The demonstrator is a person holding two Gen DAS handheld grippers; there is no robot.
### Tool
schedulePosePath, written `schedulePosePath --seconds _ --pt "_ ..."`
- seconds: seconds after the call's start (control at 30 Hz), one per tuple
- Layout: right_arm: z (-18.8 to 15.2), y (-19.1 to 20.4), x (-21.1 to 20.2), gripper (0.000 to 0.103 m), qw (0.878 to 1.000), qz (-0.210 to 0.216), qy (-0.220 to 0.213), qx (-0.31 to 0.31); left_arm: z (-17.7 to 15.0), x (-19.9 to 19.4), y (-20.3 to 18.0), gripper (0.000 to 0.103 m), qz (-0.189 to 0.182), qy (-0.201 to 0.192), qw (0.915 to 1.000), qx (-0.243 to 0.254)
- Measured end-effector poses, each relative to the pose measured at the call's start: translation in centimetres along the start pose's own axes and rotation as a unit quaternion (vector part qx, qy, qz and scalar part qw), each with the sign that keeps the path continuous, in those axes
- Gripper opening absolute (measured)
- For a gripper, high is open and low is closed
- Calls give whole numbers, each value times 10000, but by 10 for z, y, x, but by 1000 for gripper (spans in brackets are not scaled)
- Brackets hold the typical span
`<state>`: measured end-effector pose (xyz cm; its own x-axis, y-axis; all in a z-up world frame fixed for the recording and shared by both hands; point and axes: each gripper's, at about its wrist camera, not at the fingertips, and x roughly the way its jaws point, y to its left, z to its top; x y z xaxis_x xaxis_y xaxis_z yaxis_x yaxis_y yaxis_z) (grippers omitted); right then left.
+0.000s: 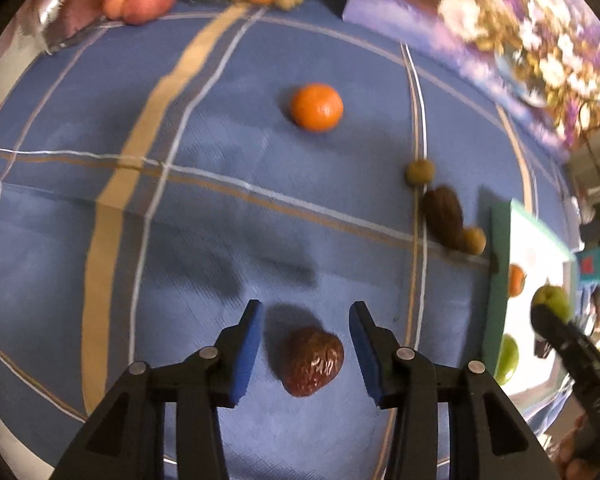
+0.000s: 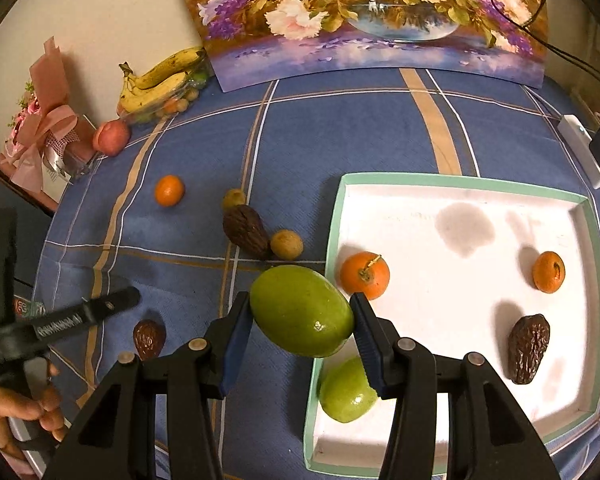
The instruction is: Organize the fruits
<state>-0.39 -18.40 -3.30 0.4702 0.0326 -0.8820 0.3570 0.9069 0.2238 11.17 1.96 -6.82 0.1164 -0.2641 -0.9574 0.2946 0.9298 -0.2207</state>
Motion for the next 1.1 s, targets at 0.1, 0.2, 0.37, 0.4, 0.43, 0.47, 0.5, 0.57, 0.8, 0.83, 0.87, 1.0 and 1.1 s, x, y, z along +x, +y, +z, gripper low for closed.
schedulePosePath --seconds 0.1,0.2,0.37,0.4,0.43,0.47,0.5,0.57,0.8,0.83,0.87,1.0,1.1 --pt "-2 -2 -2 51 10000 9 13 18 -4 8 -3 48 116 130 9998 82" --pt "-2 -4 -3 51 10000 12 19 38 -8 12 -8 47 115 206 9996 161" --pt "-4 -7 -3 51 10000 33 35 70 -17 18 -15 38 191 297 9988 352" --pt "-4 -8 -4 51 10000 42 35 76 -18 17 -16 38 194 282 9987 369" --pt "-4 -8 -4 51 10000 47 31 81 -19 15 -16 38 162 234 9990 351" --pt "-4 -8 -5 51 9999 53 24 90 -18 12 -17 38 139 192 9992 327" --pt "-4 -9 -5 51 9999 63 18 100 -19 8 -17 38 129 119 9994 304" --pt "-4 -10 -6 51 9999 80 7 123 -18 -3 -19 38 114 -41 9995 301" --pt "-3 -22 -11 51 9994 116 -38 318 -22 -37 -39 38 -106 -530 9972 508" --pt "-2 -26 -12 51 9992 113 -49 370 -23 -39 -42 38 -128 -579 9967 546" --pt "-2 -30 -13 51 9991 103 -59 418 -24 -43 -49 38 -153 -637 9960 607" --pt "-1 -51 -21 51 9977 -31 -142 669 -21 -53 -70 38 -251 -822 9926 858" --pt "0 -70 -29 51 9958 -184 -238 868 -16 -57 -91 38 -371 -909 9897 1044"
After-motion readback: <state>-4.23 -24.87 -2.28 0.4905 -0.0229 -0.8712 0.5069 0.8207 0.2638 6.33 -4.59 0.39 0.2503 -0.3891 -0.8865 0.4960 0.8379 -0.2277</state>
